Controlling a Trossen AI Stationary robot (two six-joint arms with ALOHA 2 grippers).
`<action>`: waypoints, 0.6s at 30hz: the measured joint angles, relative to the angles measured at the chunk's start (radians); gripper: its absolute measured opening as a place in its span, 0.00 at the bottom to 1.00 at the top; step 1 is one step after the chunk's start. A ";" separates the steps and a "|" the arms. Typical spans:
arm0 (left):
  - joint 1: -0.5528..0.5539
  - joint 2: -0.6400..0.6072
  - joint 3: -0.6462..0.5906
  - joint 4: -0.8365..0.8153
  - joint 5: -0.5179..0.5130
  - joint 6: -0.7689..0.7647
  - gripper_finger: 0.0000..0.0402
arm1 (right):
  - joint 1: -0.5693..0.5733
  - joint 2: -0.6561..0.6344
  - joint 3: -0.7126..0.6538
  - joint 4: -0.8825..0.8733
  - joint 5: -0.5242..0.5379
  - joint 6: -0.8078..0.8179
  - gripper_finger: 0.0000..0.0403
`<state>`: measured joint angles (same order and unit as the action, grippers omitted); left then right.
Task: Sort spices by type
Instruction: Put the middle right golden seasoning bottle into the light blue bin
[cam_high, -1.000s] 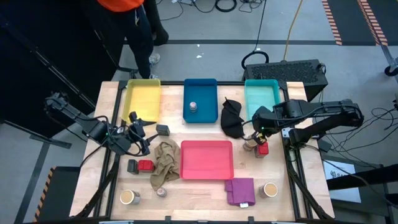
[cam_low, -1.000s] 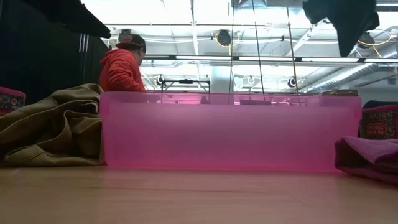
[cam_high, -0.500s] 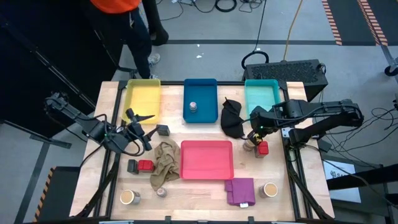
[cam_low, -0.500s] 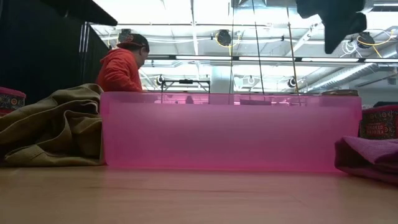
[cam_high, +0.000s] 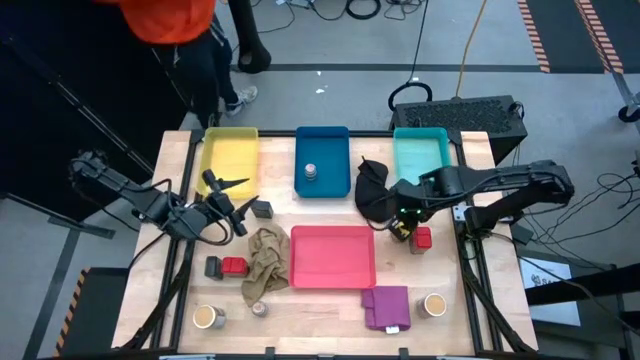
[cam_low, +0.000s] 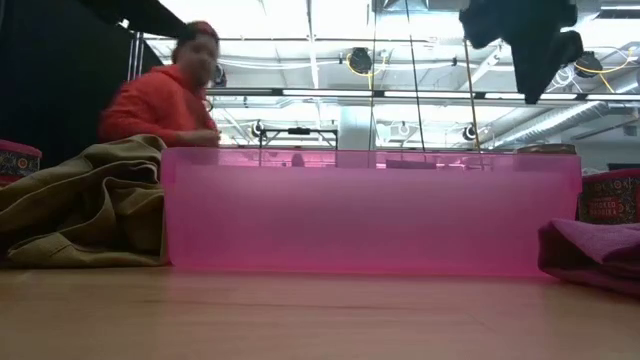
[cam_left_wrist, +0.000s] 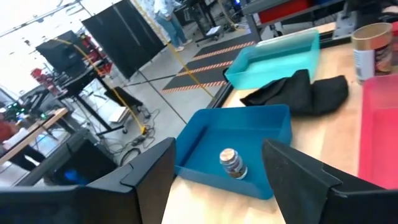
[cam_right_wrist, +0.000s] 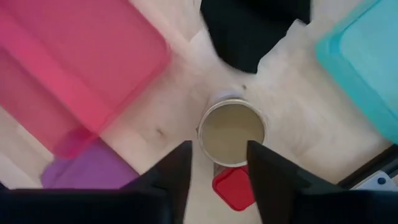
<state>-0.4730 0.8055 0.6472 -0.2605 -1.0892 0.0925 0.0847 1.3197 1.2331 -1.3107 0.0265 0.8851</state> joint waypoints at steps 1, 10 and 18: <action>0.007 0.000 0.000 0.000 0.004 0.000 0.61 | -0.003 0.014 0.000 -0.001 -0.014 -0.016 0.39; 0.037 0.000 0.000 -0.002 0.045 -0.001 0.61 | -0.052 0.088 0.000 -0.038 -0.055 -0.111 0.68; 0.036 0.000 0.000 -0.002 0.047 -0.002 0.61 | -0.120 0.096 0.000 -0.068 -0.054 -0.095 0.77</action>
<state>-0.4366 0.8051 0.6472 -0.2627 -1.0426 0.0910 -0.0353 1.4158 1.2327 -1.3788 -0.0276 0.7898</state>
